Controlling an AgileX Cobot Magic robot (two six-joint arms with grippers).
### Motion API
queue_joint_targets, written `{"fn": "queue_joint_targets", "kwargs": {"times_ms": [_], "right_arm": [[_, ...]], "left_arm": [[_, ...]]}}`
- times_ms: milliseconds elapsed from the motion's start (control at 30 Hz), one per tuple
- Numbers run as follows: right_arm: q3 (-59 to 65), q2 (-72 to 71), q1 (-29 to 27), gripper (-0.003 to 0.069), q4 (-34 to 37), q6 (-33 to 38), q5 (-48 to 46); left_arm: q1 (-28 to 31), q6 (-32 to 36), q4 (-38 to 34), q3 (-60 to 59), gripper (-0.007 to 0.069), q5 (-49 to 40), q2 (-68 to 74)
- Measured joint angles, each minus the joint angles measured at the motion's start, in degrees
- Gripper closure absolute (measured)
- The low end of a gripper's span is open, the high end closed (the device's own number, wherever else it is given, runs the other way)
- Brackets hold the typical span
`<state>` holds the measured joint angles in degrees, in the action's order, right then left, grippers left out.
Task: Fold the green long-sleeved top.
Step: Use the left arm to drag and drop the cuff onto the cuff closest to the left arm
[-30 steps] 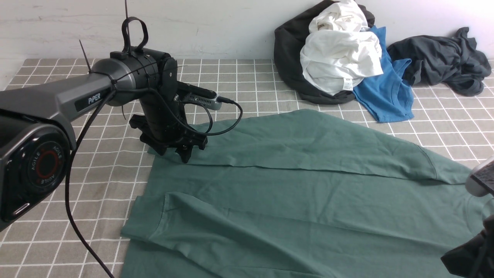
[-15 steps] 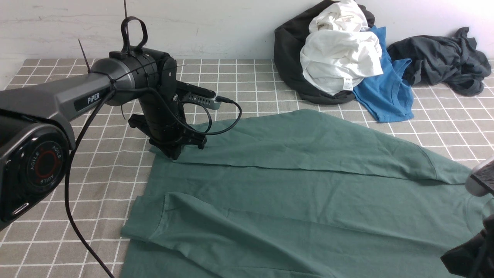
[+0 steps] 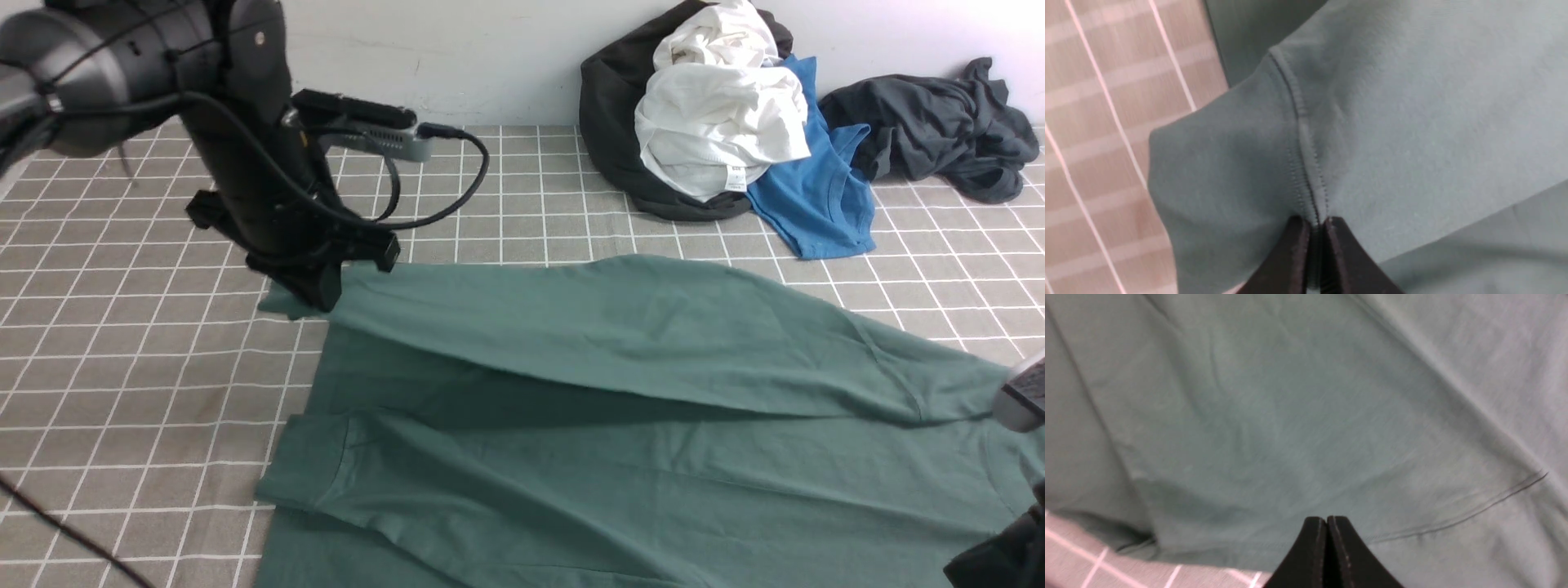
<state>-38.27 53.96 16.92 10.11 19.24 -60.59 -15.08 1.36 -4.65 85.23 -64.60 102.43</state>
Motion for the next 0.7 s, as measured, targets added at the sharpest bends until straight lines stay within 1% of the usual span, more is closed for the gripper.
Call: {"fn": "queue_joint_targets", "kwargs": {"times_ms": [33, 67, 133, 167, 200, 233, 300, 333, 433, 467, 500, 533, 567, 600, 667, 700], "right_arm": [[0.0, -0.87, 0.0, 0.0673, 0.39, 0.0, -0.64], [0.0, -1.04, 0.0, 0.0673, 0.5, 0.0, -0.84], [0.0, -3.62, 0.24, 0.0673, 0.9, 0.0, -1.88], [0.0, -4.59, 0.72, 0.0673, 0.9, 0.0, -2.14], [0.0, -4.98, 0.84, 0.0673, 0.9, 0.0, -2.15], [0.0, -6.28, 2.39, 0.0673, 0.9, 0.0, -2.35], [0.0, -7.29, 4.49, 0.0673, 0.82, 0.57, -2.75], [-0.06, -7.44, 4.74, 0.0673, 0.74, 0.68, -2.91], [-0.06, -7.66, 8.45, 0.0673, -0.38, 0.83, -4.67], [-0.06, -7.66, 9.7, 0.0673, -0.77, 0.77, -5.81], [-0.06, -7.66, 9.7, 0.0673, -0.88, 0.77, -5.81], [-0.06, -7.66, 10.81, 0.0673, -1.14, 0.77, -7.42], [-0.06, -7.66, 10.9, 0.0673, -1.14, 0.72, -7.65], [-0.06, -7.66, 11.31, 0.0673, -1.14, 0.72, -9.24], [-0.06, -7.66, 11.44, 0.0673, -1.14, 0.67, -10.22], [-0.06, -7.66, 11.44, 0.0673, -1.09, 0.67, -10.42]], "left_arm": [[-0.15, -0.27, -0.59, -4.18, 0.0612, 0.74, -2.93], [-0.14, -0.27, -0.59, -5.03, 0.0612, 0.94, -3.51], [-1.42, -1.0, -1.49, -16.28, 0.0612, 4.61, -11.48], [-2.2, -1.36, -1.73, -20.43, 0.0612, 6.38, -14.06], [-2.36, -1.36, -1.79, -22.04, 0.0612, 7.14, -14.56], [-3.86, -2.15, -2.19, -27.97, 0.0612, 10.53, -18.5], [-5.11, -2.39, -2.47, -33.99, 0.0612, 14.48, -21.35], [-5.31, -2.41, -2.47, -34.5, 0.0612, 14.81, -21.58], [-5.86, -2.47, -2.6, -39.96, 0.0607, 18.46, -23.19], [-5.86, -2.52, -2.51, -41.45, 0.0594, 19.19, -23.2], [-5.86, -2.52, -2.54, -41.62, 0.059, 19.19, -23.2], [-5.86, -2.52, -2.11, -42.49, 0.0554, 19.5, -23.2], [-5.86, -2.52, -2.11, -42.49, 0.0549, 19.5, -23.2], [-5.86, -2.52, -1.33, -42.69, 0.0496, 19.5, -23.2], [-5.86, -2.41, -0.72, -42.69, 0.0417, 19.5, -23.2], [-5.86, -2.28, -0.51, -42.69, 0.0358, 19.41, -23.2]]}}
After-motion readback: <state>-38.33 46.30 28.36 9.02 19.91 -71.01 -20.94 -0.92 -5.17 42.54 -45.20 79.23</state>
